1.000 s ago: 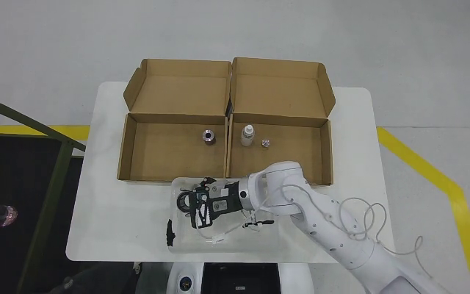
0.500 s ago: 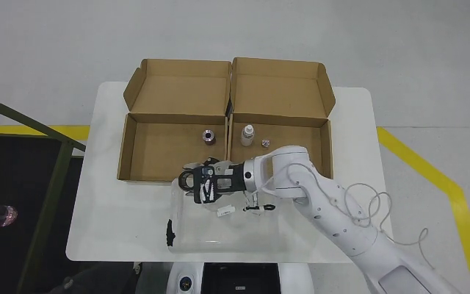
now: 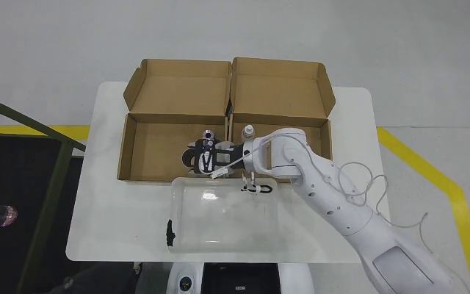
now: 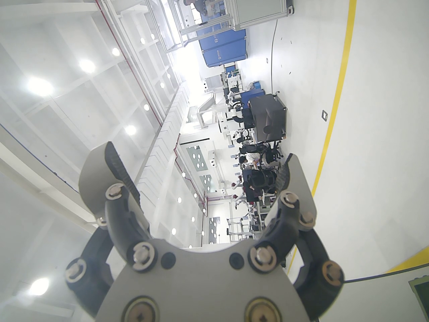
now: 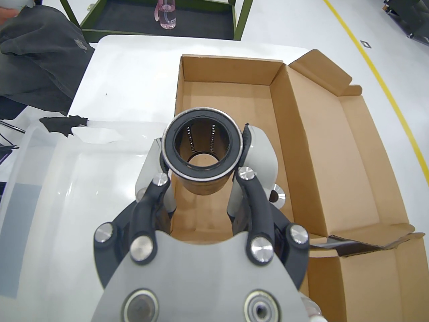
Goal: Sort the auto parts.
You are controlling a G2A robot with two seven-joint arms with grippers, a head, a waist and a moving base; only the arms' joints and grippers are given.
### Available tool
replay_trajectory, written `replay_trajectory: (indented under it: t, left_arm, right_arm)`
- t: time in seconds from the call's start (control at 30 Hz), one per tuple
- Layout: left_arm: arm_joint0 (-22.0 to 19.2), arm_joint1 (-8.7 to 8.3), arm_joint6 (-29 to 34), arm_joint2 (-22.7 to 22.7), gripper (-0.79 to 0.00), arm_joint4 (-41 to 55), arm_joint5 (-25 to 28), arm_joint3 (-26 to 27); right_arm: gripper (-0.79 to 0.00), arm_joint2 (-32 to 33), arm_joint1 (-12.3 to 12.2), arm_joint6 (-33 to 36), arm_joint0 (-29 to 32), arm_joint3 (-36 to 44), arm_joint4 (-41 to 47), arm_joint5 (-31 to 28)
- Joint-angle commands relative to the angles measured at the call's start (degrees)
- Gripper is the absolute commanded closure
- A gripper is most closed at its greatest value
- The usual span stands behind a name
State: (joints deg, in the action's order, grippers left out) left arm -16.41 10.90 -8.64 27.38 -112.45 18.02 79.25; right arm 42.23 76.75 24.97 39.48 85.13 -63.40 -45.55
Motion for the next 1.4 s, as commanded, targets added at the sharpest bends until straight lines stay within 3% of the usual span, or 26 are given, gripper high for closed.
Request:
replay_trajectory:
  t: [0.0,0.77,1.07,1.2,1.37]
  left_arm:
    - [0.0,0.0,0.0,0.0,-0.785,0.0,0.0,0.0]
    - [0.0,0.0,0.0,0.0,-0.785,0.0,0.0,0.0]
    - [0.0,0.0,0.0,0.0,-0.785,0.0,0.0,0.0]
    - [0.0,0.0,0.0,0.0,-0.785,0.0,0.0,0.0]
    - [0.0,0.0,0.0,0.0,-0.785,0.0,0.0,0.0]
  right_arm:
    - [0.0,-0.75,0.48,-0.01,-1.21,-2.32,0.42,0.4]
    - [0.0,-7.06,4.49,2.22,-7.01,-15.92,-0.28,2.77]
    - [-0.172,-8.14,5.56,3.68,-8.1,-18.5,-1.65,3.95]
    - [-0.206,-8.24,5.82,4.13,-8.1,-19.14,-1.86,3.93]
    - [-0.32,-8.43,6.13,5.14,-8.12,-19.84,-1.94,3.53]
